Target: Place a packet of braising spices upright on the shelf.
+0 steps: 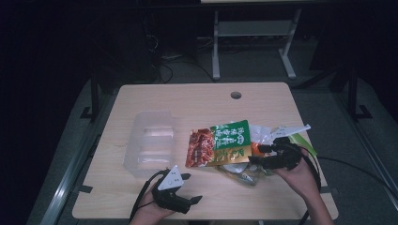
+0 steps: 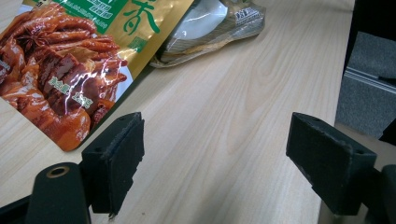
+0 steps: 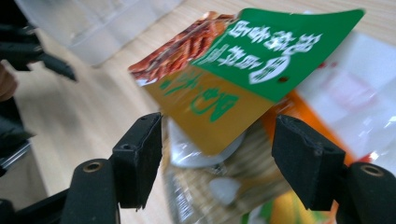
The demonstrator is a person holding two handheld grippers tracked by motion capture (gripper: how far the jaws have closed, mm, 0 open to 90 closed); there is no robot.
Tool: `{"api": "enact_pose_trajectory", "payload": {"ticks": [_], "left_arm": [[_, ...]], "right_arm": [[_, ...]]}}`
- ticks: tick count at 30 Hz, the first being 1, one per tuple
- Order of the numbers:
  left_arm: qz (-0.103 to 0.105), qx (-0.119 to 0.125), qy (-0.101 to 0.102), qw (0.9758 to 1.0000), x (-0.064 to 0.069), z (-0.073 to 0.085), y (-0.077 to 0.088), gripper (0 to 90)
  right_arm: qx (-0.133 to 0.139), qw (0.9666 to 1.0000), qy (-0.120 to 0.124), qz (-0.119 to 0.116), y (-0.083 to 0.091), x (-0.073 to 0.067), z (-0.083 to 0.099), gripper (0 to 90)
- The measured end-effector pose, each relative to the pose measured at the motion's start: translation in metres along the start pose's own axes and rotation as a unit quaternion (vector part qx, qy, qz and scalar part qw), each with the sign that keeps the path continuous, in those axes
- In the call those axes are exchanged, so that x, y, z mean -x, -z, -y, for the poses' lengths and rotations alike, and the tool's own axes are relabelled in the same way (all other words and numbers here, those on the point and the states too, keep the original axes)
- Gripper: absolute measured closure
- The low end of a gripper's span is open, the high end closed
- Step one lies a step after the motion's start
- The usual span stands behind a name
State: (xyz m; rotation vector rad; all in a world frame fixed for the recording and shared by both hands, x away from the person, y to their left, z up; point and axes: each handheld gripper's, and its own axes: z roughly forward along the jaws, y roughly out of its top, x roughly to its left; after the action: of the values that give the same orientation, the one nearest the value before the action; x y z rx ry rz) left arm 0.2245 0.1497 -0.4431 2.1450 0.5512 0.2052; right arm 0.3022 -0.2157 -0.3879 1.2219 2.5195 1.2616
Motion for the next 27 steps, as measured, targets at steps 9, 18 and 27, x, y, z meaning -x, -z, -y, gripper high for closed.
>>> {"api": "enact_pose_trajectory", "payload": {"ticks": [9,18,27], "left_arm": [[0.003,0.003,0.0,1.0,0.0,-0.001,0.0,19.0],[0.002,0.004,-0.003,1.0,0.0,-0.002,0.0,19.0],[0.004,0.0,-0.002,1.0,0.001,-0.001,-0.002,19.0]], "right_arm": [[-0.031,0.999,-0.033,0.003,-0.019,0.022,-0.028,34.3],[-0.059,0.9966,-0.057,0.008,-0.038,0.035,-0.034,35.5],[-0.065,0.9958,-0.064,0.004,-0.051,0.038,-0.036,40.5]]}}
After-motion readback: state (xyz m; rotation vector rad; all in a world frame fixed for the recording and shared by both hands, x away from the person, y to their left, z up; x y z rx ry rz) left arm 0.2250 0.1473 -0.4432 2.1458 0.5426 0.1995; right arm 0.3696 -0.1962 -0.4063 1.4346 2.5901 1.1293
